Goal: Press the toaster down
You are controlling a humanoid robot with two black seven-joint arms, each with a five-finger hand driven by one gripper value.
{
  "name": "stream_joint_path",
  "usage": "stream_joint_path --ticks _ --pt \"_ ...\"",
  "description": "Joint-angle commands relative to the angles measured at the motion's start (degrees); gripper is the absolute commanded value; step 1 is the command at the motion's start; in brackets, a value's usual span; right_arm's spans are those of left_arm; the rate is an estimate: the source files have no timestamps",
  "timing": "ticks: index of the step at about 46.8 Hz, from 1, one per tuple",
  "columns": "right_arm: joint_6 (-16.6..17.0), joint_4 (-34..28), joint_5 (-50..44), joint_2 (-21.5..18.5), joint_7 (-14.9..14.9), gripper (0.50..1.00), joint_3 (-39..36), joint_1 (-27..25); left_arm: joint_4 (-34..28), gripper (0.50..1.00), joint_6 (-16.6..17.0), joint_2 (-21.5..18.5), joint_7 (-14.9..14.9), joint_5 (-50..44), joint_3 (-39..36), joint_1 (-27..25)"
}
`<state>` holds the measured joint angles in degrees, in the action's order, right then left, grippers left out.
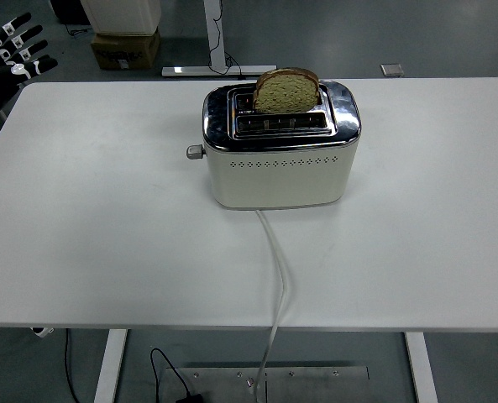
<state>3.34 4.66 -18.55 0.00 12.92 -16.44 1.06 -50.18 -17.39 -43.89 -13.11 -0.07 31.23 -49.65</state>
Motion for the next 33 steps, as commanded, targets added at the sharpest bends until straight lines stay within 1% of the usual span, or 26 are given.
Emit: stream_joint_path --ticks 1,11,19,33 --pt "0.0 0.0 0.0 0.0 0.0 0.998 0.0 0.0 0.79 1.0 -0.1 0.55 0.02 -2.12 0.06 1.13" --pt "0.0 0.0 0.0 0.0 0.0 0.998 0.0 0.0 4.13 1.0 -0.1 2.75 -0.16 -5.82 0.23 4.29" --pt "0.0 0.0 0.0 0.0 0.0 0.998 0.0 0.0 4.66 1.0 -0.19 2.84 -2.35 -8.1 0.67 6.14" --pt "0.0 0.09 0.09 0.0 0.09 0.998 -0.17 0.0 4.83 1.0 -0.02 2.93 -2.44 -8.19 0.76 7.2"
